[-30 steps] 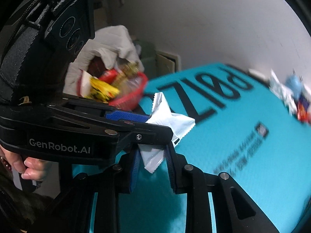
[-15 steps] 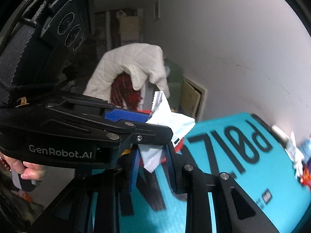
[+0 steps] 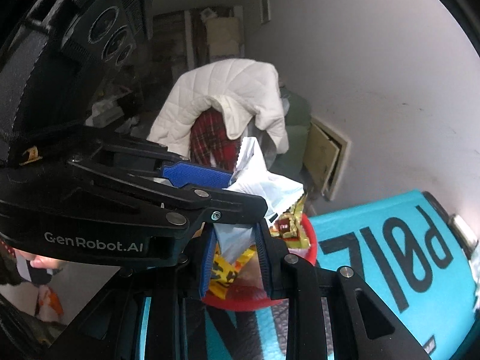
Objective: Organize snacks
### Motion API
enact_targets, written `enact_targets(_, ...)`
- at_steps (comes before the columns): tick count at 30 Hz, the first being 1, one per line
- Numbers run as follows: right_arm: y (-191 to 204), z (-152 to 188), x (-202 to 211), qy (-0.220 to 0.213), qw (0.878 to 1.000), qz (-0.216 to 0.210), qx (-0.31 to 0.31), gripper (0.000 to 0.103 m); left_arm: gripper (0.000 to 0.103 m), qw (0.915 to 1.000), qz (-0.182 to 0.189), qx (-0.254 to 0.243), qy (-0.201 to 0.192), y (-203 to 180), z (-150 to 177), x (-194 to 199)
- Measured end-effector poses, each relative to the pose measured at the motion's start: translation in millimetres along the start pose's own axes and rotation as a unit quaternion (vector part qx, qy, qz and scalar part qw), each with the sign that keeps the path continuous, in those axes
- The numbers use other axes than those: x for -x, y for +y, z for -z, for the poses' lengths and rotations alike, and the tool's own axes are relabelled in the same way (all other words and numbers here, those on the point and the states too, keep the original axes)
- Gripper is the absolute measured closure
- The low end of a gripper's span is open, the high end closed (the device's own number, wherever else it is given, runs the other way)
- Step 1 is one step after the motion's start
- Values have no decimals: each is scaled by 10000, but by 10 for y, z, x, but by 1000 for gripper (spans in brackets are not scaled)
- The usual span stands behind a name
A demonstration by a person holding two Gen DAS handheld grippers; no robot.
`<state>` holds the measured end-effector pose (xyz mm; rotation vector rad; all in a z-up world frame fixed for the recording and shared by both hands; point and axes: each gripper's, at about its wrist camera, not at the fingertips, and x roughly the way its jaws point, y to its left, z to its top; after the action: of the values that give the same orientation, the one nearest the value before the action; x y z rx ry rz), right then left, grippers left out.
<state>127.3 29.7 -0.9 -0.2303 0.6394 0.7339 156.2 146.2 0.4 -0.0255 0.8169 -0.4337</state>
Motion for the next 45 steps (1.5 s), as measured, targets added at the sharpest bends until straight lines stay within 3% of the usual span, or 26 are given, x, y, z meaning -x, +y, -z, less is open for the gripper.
enact_targets(8, -19, 71, -208, 317, 9993, -178, 68, 77, 76, 9979, -267, 249, 544, 206, 84, -308)
enact_targets(17, -227, 226, -120, 428, 9984, 153, -337, 74, 72, 9955, -704, 36, 636, 140, 127, -394)
enact_targets(19, -276, 233, -80, 367, 9980, 245, -449, 72, 71, 9954, -728, 1, 621, 117, 137, -393)
enact_targets(21, -307, 227, -43, 322, 9977, 293, -529, 63, 67, 9954, -746, 1, 604, 117, 136, -389)
enact_targets(24, -338, 190, -51, 320, 9969, 393, -595, 58, 53, 9951, -787, 21, 599, 123, 135, -391)
enact_targets(29, -369, 196, -80, 375, 9956, 528, -680, 56, 42, 9947, -903, 29, 482, 137, 122, -320)
enact_targets(45, -338, 36, 49, 304, 9942, 747, -718, 56, 42, 9950, -984, 106, 104, 105, 61, -27)
